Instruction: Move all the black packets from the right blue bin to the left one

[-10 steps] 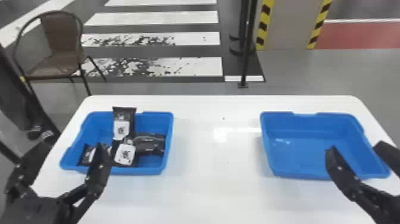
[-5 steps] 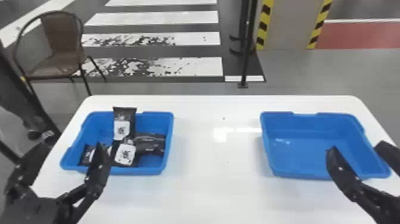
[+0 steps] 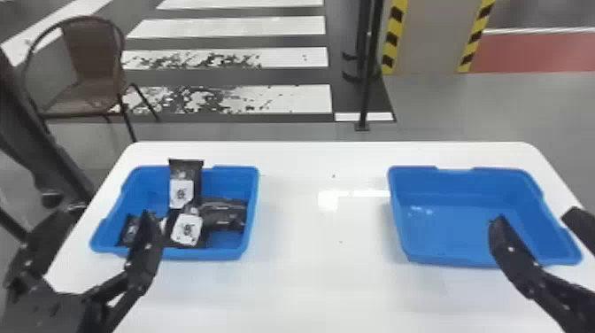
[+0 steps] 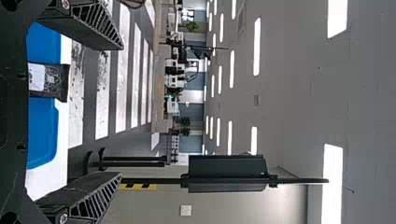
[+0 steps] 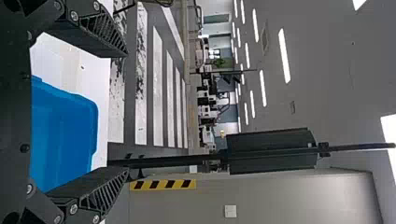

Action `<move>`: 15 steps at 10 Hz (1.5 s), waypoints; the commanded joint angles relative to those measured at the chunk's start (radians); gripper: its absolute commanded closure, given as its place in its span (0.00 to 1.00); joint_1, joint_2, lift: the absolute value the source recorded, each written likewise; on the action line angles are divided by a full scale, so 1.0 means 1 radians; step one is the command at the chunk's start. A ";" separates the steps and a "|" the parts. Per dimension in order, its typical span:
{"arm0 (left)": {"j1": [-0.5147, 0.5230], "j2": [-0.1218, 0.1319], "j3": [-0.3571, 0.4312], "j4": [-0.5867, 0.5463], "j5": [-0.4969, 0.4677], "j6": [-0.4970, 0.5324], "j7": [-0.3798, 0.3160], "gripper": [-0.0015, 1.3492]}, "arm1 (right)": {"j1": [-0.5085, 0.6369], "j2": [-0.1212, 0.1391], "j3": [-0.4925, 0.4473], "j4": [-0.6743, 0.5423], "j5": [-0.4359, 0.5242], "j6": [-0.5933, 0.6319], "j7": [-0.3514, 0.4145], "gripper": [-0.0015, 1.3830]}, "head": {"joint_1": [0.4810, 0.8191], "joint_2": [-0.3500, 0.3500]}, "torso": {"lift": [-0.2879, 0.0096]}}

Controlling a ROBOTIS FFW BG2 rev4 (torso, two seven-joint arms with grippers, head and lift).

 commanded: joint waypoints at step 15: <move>0.005 0.003 -0.002 0.000 0.003 -0.020 -0.011 0.05 | 0.000 0.000 0.000 0.002 -0.004 -0.010 0.001 0.12 | 0.63 0.58 | 0.50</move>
